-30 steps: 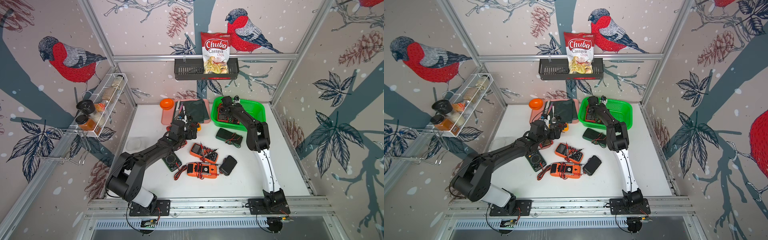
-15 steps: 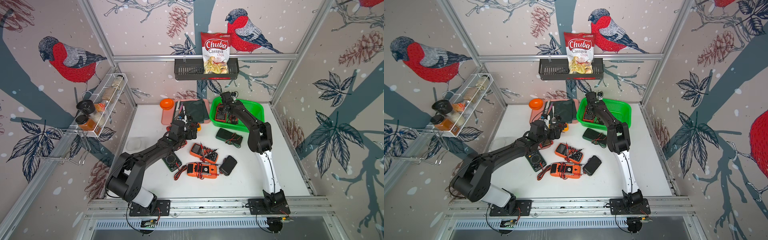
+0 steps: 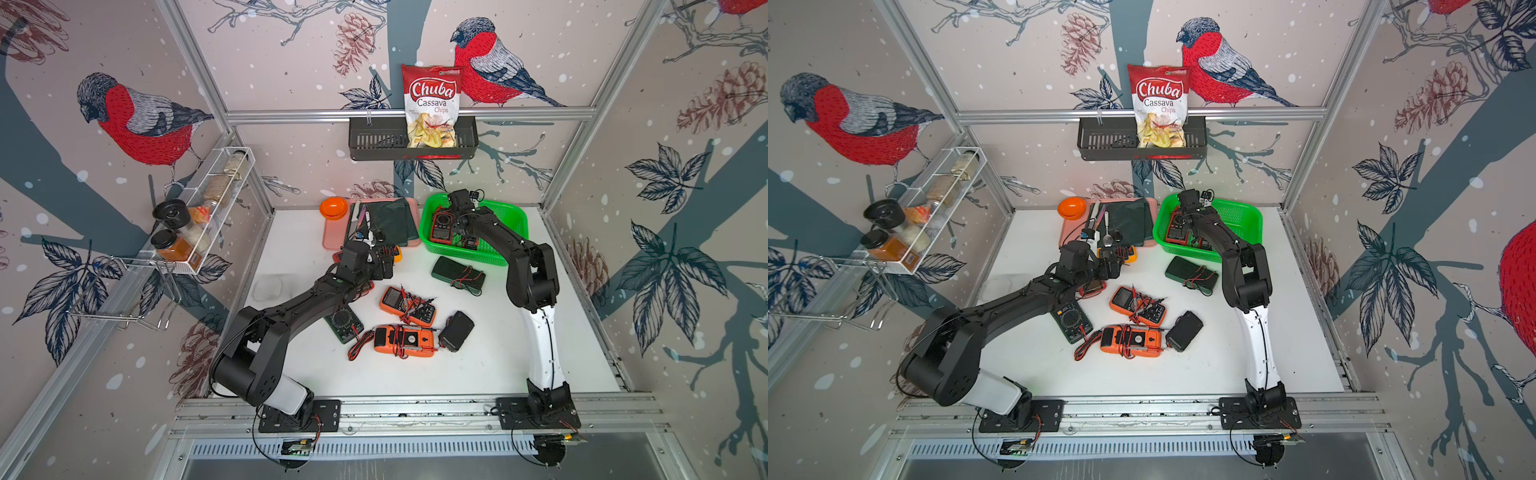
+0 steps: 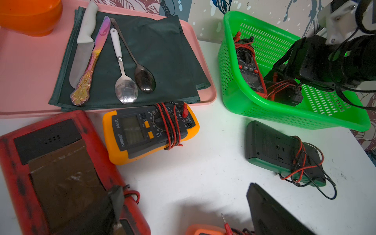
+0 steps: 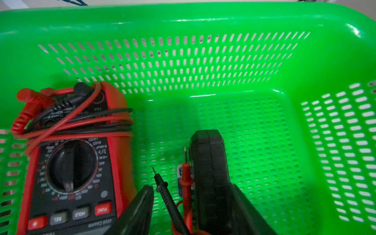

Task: Put the multimeter into the basket
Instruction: Adjust the multimeter in the basket.

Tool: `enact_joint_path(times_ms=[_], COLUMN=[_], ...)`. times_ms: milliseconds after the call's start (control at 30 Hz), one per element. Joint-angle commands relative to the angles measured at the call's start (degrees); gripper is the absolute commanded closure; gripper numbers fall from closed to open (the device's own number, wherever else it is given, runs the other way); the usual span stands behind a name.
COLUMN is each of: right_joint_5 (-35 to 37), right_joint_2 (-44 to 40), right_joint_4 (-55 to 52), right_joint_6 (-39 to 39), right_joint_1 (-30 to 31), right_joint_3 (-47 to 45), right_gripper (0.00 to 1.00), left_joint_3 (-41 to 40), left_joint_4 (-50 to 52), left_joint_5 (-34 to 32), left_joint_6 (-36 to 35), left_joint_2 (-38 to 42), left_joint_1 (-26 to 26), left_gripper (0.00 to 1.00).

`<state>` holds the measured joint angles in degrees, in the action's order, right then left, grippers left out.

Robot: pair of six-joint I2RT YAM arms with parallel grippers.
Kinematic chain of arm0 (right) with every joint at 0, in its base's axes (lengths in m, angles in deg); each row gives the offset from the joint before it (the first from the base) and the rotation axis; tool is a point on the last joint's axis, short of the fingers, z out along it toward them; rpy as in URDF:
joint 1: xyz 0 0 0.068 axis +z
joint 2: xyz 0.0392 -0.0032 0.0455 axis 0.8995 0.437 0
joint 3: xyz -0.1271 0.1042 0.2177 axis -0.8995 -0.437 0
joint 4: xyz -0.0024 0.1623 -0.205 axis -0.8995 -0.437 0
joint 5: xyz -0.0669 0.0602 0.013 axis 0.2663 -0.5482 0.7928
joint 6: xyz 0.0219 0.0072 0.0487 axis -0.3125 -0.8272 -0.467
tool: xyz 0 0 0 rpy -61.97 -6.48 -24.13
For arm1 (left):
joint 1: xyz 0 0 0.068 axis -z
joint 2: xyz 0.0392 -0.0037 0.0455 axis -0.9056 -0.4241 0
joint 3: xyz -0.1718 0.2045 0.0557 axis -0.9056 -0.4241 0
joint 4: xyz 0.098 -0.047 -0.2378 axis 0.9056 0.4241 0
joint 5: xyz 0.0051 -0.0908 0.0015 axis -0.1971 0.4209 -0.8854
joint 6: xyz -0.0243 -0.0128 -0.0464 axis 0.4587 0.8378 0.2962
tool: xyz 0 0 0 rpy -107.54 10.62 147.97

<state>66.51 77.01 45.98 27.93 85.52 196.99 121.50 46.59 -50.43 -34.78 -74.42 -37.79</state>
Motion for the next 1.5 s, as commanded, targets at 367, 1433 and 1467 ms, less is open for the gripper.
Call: enact_joint_path(times_ms=[367,1433,1467], right_joint_5=[-0.7,-17.7,-16.5], right_joint_2=[-6.7,-10.0,-9.4], right_joint_4=[2.3,16.1,14.6], right_joint_6=[0.4,-7.7,-6.9], right_joint_1=[-0.3,-7.6,-7.3], right_joint_3=[-5.7,-22.0,-20.6], right_gripper=[0.17,0.44,0.49], left_joint_3=[-0.1,0.0,0.0], left_joint_4=[-0.8,-0.5,-0.5], left_joint_5=[-0.3,-0.3,-0.3], left_joint_6=[0.0,-0.2,-0.3], left_joint_2=[0.6,0.0,0.0], left_joint_1=[-0.1,-0.1,-0.1], left_gripper=[0.02,0.02,0.02])
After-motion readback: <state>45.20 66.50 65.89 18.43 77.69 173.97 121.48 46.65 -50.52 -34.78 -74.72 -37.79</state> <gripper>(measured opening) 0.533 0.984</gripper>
